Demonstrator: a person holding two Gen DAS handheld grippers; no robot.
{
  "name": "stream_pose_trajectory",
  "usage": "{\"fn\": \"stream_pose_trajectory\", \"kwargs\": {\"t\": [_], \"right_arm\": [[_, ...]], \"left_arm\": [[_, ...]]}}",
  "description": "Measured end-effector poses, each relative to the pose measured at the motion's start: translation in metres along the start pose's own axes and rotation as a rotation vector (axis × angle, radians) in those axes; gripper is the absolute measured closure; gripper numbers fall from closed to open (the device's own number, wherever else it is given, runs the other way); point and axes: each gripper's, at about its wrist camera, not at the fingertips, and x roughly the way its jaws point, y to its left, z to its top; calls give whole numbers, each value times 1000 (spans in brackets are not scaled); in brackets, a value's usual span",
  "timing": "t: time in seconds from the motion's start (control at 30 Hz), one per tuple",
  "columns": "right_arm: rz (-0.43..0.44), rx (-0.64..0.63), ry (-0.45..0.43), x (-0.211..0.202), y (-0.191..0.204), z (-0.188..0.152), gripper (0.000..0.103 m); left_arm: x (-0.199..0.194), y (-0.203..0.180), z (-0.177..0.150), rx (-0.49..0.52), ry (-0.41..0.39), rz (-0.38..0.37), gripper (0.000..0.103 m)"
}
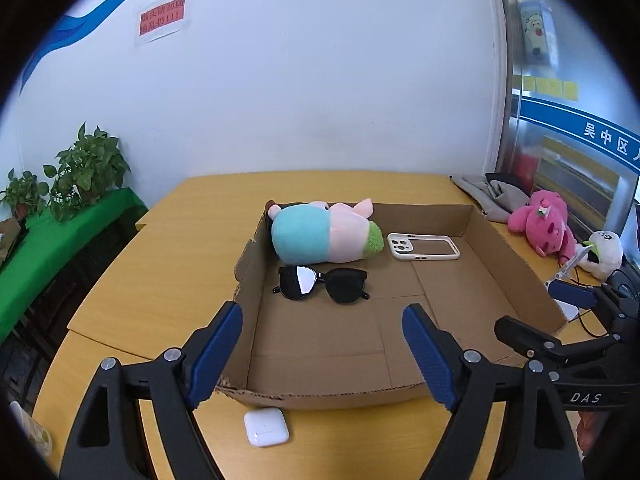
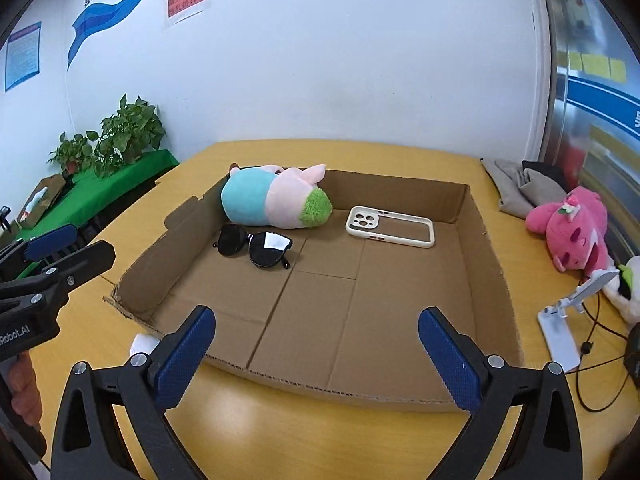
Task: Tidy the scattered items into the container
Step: 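Open the left gripper to drop the sunglasses into the box, then withdraw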
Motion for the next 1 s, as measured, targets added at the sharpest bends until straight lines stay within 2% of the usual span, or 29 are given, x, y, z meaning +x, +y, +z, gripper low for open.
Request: {"fn": "stream_pose_trajectory", "kwargs": {"t": [0.33,0.63,1.0], "right_arm": [[23,14,-22,-26,-4,-3,0],[30,30,-22,-32,-9,-8,0],[43,28,-10,-32,-6,-11,0]], "left_arm": [[-11,-13,-10,-13,6,-24,21],[-15,-25,-16,0,5,-69,21],[-13,-24,-21,-10,24,-77,21]]}}
